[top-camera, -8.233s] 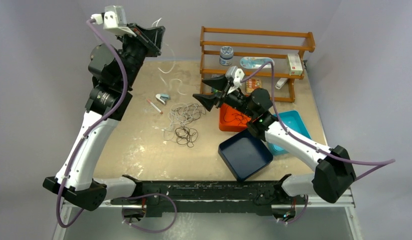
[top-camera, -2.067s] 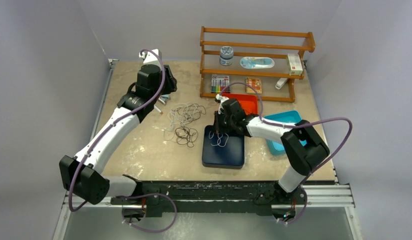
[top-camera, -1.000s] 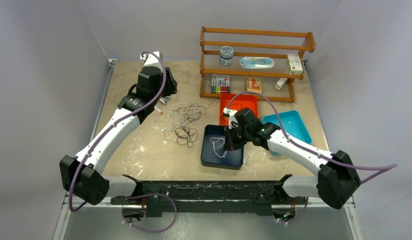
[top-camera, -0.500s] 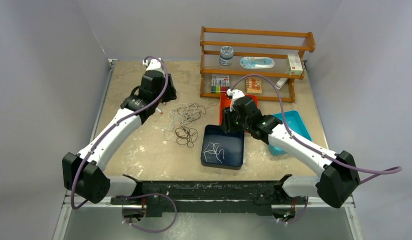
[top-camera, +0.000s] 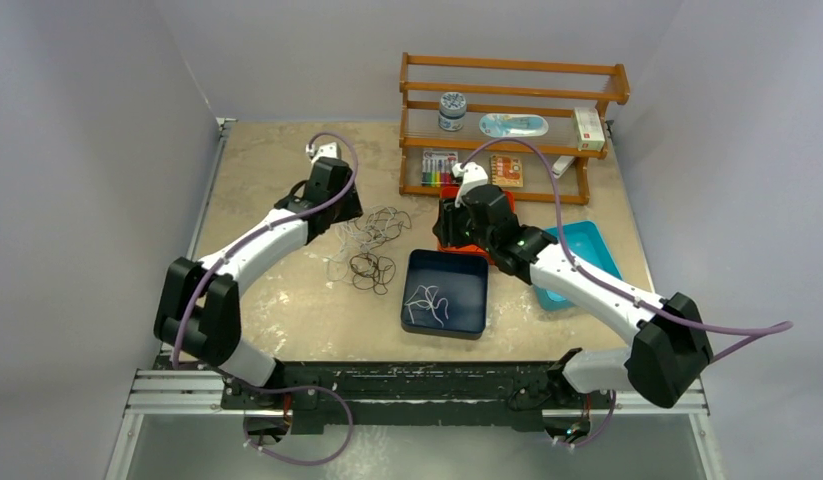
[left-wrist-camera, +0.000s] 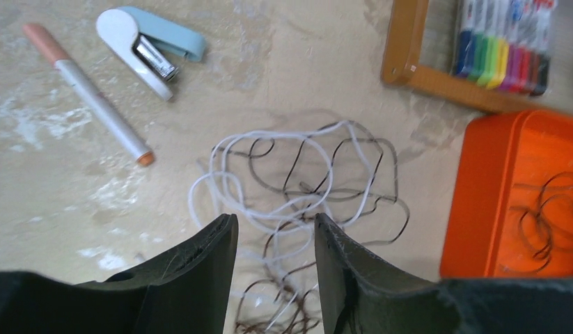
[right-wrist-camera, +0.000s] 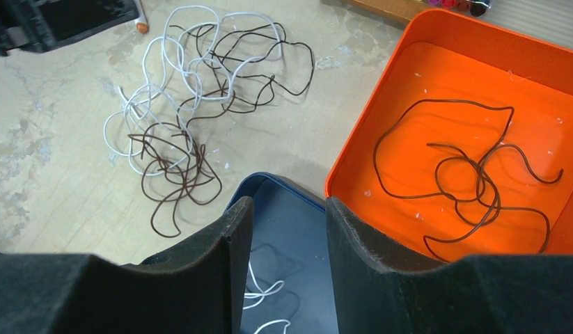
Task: Untangle the cables
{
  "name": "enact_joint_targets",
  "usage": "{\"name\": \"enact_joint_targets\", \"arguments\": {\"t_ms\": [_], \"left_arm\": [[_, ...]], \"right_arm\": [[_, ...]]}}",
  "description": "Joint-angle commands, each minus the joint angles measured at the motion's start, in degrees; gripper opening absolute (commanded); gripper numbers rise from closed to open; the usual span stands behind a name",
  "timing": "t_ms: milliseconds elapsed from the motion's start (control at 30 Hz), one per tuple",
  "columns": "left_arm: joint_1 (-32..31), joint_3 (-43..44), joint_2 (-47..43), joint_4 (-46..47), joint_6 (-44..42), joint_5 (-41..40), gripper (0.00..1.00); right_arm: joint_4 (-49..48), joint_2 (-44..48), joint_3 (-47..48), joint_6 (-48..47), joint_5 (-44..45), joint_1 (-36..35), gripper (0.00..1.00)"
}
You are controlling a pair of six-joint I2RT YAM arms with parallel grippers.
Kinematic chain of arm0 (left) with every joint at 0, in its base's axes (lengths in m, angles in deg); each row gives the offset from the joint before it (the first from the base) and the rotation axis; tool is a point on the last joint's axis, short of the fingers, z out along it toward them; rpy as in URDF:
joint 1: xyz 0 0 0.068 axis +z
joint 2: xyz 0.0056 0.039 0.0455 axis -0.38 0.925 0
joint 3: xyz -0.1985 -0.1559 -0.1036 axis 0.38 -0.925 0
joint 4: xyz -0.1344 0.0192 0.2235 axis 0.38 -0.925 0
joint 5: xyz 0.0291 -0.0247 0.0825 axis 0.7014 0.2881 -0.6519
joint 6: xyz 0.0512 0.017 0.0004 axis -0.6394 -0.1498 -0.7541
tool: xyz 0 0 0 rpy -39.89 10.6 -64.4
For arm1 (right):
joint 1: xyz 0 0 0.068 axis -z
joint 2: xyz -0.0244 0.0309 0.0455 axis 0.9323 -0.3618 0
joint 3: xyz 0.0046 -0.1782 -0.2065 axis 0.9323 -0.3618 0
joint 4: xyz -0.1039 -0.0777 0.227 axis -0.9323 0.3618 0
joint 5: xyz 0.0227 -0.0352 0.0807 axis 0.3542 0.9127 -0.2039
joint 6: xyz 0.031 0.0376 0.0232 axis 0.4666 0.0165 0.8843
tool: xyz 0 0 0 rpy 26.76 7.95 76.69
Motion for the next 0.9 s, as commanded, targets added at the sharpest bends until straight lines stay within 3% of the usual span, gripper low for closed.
{"name": "enact_joint_targets", "arguments": {"t_ms": [0, 167, 467, 600, 867], "left_arm": [[0.30, 0.90, 3.63, 11.75, 7.84, -1.62, 0.44], [0.30, 3.55, 9.73, 14.88, 15.80, -5.13, 0.44], [0.30, 5.04, 15.91, 19.85, 29.13, -7.15, 0.54], [0.77, 6.01, 18.67, 20.36, 32.98, -7.22, 0.59], [2.26, 7.35, 23.12, 22.26, 35.80, -4.83, 0.60]], "right_arm": [[-4.49, 1.34, -0.88, -0.83, 1.01, 0.04, 0.46], [-4.74, 1.79, -1.79, -1.25, 1.71, 0.06, 0.45], [-5.45, 2.95, -3.58, -1.77, 3.08, 0.88, 0.45], [-5.62, 3.02, -3.81, -2.25, 3.17, 1.44, 0.45], [-5.64, 3.01, -3.85, -2.51, 3.27, 2.36, 0.45]]}}
